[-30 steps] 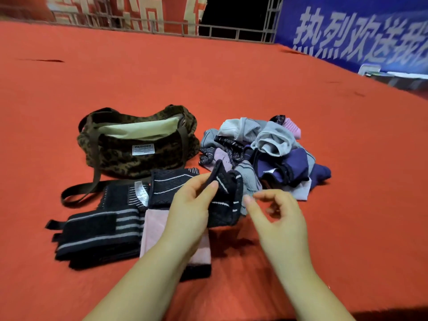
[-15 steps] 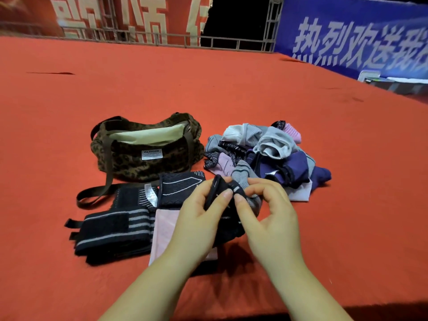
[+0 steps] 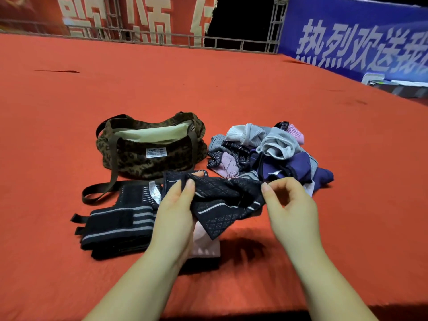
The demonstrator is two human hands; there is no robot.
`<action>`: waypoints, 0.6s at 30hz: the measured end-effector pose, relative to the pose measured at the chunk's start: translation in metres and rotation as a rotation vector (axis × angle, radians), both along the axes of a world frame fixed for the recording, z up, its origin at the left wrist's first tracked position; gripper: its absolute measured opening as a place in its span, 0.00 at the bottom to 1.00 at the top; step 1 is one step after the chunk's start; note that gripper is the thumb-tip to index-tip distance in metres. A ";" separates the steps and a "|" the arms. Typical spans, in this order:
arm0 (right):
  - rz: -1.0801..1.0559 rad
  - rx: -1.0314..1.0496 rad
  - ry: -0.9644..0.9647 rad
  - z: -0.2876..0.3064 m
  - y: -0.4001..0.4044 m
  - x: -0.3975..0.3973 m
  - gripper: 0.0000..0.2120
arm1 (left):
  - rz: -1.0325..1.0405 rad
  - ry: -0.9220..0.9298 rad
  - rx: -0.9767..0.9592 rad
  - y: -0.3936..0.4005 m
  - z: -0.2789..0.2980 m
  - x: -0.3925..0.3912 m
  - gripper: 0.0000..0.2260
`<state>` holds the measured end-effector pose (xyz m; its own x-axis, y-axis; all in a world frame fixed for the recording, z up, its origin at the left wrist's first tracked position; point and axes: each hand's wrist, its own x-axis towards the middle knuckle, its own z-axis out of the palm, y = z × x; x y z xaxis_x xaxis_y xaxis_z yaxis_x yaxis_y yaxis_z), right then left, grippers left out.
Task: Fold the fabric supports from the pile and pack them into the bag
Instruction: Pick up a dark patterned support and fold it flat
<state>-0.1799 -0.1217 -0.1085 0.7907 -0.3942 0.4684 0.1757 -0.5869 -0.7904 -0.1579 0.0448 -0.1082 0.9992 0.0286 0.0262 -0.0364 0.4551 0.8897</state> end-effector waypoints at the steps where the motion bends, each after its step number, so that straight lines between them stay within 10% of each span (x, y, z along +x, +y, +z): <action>1: -0.010 -0.010 0.019 -0.001 -0.002 0.000 0.11 | -0.022 0.037 -0.079 0.001 0.003 -0.001 0.13; 18: -0.215 0.086 0.087 0.000 -0.057 0.003 0.08 | 0.316 0.198 -0.049 0.043 0.003 0.018 0.11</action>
<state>-0.1767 -0.1784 -0.1082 0.7202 -0.5929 0.3602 -0.0163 -0.5336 -0.8456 -0.1401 0.0881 -0.1050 0.9266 0.3324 -0.1758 -0.0109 0.4910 0.8711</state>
